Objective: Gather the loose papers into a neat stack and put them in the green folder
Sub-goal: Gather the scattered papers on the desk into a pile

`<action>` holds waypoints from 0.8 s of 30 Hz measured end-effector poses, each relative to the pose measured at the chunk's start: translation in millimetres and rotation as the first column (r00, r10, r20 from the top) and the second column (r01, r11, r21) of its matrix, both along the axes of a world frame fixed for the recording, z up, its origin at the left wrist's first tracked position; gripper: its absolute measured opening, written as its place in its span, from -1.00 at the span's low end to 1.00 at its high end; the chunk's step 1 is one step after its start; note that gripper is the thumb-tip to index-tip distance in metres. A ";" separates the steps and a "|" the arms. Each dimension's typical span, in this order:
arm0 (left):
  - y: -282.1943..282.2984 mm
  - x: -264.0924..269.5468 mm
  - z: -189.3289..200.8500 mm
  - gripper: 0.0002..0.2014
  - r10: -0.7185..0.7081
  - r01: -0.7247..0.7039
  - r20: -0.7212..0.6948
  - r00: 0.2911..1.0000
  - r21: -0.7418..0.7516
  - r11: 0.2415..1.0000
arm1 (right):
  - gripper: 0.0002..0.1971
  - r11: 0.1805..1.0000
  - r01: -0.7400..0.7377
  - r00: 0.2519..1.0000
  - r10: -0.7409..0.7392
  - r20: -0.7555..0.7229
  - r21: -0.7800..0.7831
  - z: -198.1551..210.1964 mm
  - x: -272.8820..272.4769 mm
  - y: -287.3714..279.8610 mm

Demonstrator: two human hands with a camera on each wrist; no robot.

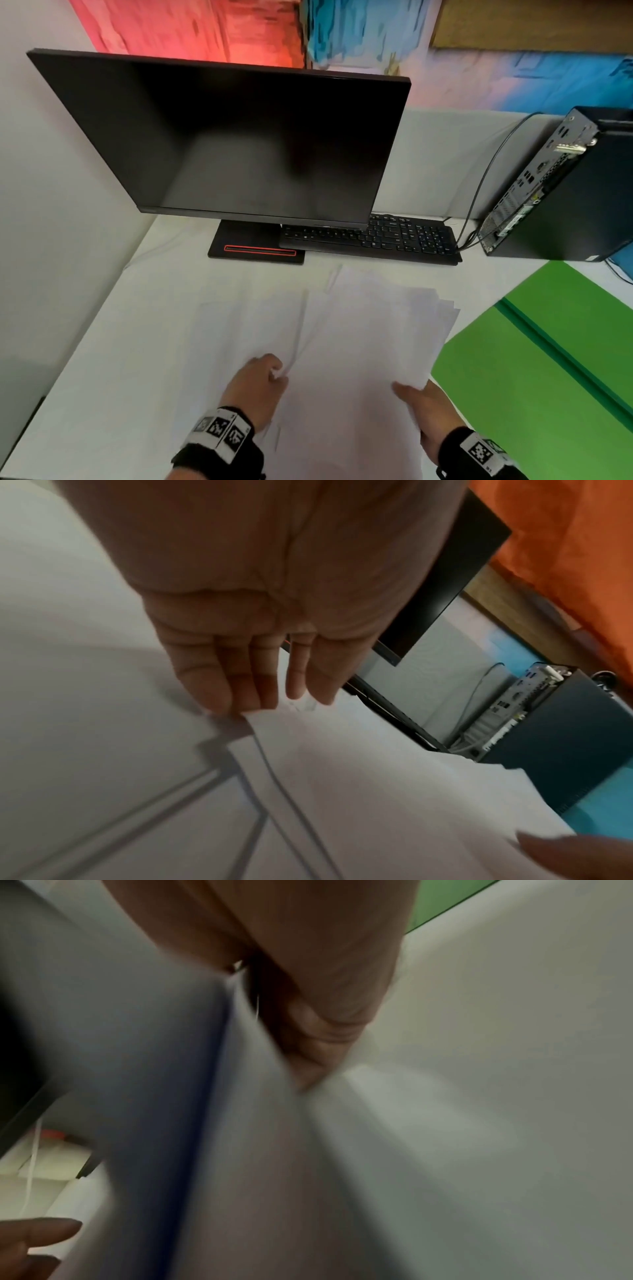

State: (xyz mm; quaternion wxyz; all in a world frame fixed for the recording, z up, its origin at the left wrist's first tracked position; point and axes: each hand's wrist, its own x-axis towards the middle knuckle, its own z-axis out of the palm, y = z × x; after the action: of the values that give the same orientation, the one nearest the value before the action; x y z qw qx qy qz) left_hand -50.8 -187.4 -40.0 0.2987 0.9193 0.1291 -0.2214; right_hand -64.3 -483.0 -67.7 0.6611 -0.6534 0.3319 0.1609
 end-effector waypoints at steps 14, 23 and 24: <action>134.9 16.0 -5.4 -0.53 0.653 -0.656 -0.085 0.753 -0.010 0.755 | -0.81 0.986 -0.033 0.998 0.040 0.044 -0.161 7.8 23.0 -18.2; 94.9 1.8 0.9 -0.61 0.638 -0.653 -0.135 0.758 -0.158 0.741 | -0.77 0.998 -0.045 0.999 0.044 -0.013 -0.044 -3.2 29.9 -12.5; 93.3 0.6 0.3 -0.58 0.605 -0.617 -0.126 0.786 -0.119 0.777 | -0.77 0.998 -0.047 0.999 0.046 -0.013 -0.042 -2.8 29.9 -12.4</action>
State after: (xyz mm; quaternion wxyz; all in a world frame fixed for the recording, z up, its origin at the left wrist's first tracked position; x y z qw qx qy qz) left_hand -50.2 -94.1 -39.7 0.4190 0.7920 0.4148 -0.1584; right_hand -34.4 -495.4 -70.6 0.6411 -0.6740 0.3237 0.1730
